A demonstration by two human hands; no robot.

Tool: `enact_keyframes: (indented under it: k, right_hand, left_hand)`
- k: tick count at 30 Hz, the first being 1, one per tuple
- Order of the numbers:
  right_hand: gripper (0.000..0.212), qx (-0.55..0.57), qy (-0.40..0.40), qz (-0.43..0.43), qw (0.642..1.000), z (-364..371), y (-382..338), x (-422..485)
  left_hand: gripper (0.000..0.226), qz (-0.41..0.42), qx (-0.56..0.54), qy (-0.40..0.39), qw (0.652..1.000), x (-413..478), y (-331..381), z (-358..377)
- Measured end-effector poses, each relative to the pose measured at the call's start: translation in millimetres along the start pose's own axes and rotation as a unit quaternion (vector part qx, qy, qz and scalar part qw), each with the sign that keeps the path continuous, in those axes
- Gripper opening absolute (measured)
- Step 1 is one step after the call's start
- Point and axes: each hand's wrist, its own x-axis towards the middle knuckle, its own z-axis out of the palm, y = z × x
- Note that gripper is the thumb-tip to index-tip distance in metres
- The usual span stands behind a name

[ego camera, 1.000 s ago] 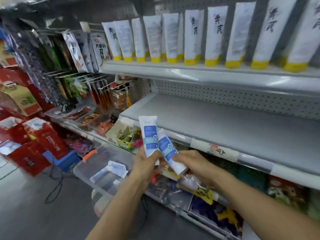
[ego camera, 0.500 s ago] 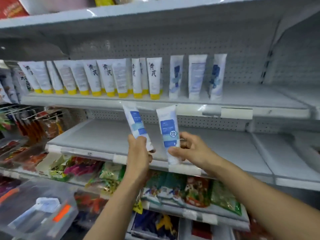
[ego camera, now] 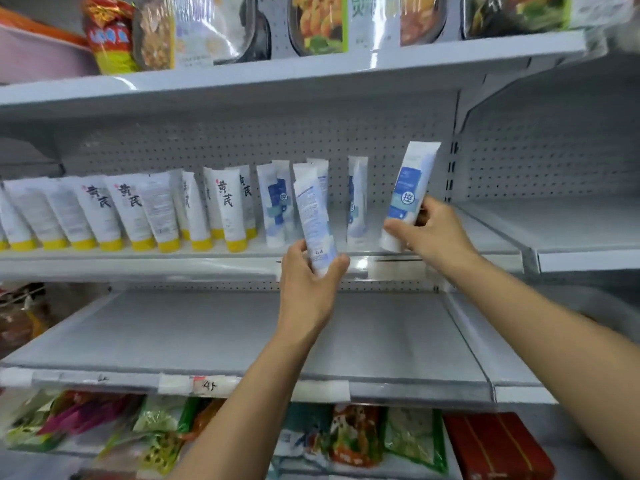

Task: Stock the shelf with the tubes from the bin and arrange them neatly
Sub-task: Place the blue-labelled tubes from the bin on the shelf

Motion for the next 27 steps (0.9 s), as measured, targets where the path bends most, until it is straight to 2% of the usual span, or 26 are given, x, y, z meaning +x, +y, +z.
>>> enact_keyframes:
  k: [3, 6, 11, 18, 27]
  right_hand:
    - [0.039, -0.070, 0.018, 0.015, 0.997, -1, 10, 42]
    - [0.041, -0.151, 0.032, 0.027, 0.988, 5, 24, 73]
    - [0.044, -0.202, 0.024, 0.033, 0.978, 20, 48, 97]
    - [0.051, -0.213, 0.020, 0.033, 0.976, 30, 66, 116]
    - [0.049, -0.213, 0.008, 0.040, 0.976, 33, 73, 127]
  left_hand:
    - [0.049, -0.004, 0.015, -0.006, 1.000, 19, -5, 11]
    - [0.042, 0.013, 0.022, -0.009, 1.000, 30, -12, 19]
    - [0.043, 0.031, 0.025, -0.021, 0.999, 47, -23, 28]
    - [0.045, 0.022, 0.022, -0.017, 0.999, 62, -33, 34]
    - [0.041, 0.031, -0.017, -0.016, 0.999, 62, -27, 38]
